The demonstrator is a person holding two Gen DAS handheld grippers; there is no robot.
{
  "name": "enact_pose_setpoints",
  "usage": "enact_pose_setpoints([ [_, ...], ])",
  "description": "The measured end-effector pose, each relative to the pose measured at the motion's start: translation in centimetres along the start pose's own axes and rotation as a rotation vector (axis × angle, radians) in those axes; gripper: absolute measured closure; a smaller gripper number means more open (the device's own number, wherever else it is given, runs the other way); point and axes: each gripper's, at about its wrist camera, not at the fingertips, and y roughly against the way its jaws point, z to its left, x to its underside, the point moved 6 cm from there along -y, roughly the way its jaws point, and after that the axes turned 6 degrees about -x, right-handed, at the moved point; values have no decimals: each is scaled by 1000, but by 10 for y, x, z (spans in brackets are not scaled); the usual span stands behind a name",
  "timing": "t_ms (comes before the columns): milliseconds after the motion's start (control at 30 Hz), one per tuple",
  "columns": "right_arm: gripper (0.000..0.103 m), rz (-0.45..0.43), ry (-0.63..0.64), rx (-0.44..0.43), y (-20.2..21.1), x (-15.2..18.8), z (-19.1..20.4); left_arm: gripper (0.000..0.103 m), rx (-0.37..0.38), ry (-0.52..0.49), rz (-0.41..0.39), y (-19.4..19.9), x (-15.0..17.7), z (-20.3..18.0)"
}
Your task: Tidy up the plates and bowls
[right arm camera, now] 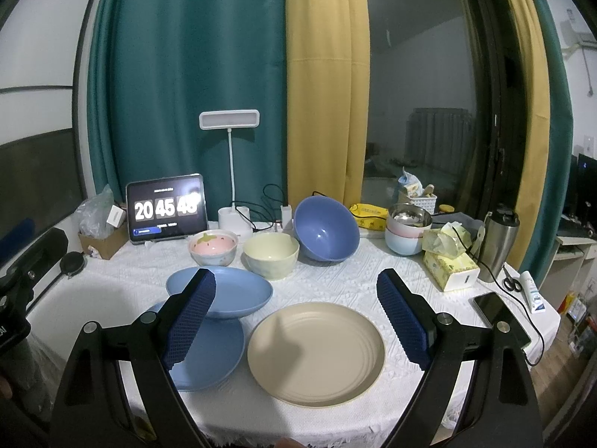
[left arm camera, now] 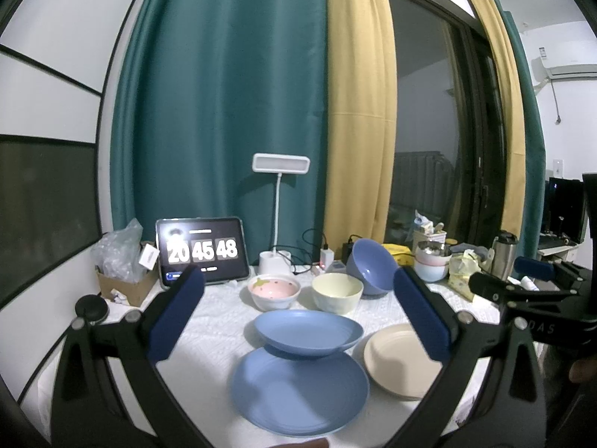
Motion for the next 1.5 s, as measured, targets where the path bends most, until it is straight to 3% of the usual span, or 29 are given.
enact_pose_setpoints([
  [933,12,40,8,-10,-13,7,6,1,-10,4,19,-10,14,11],
  [1500,12,166,-2,-27,-88,18,0,1,-55,-8,165,-86,41,18],
])
